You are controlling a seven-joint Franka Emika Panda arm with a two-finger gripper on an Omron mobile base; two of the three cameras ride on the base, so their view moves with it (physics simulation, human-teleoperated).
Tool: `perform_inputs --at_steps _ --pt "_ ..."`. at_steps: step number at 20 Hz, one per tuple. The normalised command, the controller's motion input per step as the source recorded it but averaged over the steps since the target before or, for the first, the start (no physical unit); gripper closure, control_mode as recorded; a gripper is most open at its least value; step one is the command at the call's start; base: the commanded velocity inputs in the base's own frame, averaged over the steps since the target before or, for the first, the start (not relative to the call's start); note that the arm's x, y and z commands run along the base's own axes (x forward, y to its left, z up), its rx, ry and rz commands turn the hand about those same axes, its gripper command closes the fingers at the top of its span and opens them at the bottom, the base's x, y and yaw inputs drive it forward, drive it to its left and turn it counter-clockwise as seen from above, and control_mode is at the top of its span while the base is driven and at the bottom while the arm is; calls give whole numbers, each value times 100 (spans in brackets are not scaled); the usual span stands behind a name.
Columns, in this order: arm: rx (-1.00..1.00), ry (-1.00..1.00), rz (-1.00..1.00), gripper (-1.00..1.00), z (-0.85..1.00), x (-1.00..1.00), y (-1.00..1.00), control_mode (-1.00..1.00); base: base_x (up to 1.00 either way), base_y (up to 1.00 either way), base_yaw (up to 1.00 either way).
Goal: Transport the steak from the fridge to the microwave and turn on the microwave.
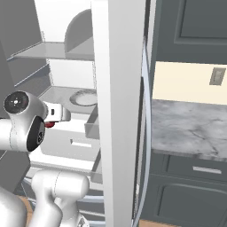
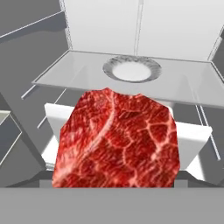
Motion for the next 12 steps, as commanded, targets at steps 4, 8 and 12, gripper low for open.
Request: perform_inputs --at_steps 4,8,12 --pt "0 0 0 100 0 -13 0 -100 0 0 0" --pt "0 0 0 100 0 0 0 -100 0 0 0" --pt "0 0 0 100 0 0 0 -100 0 0 0"
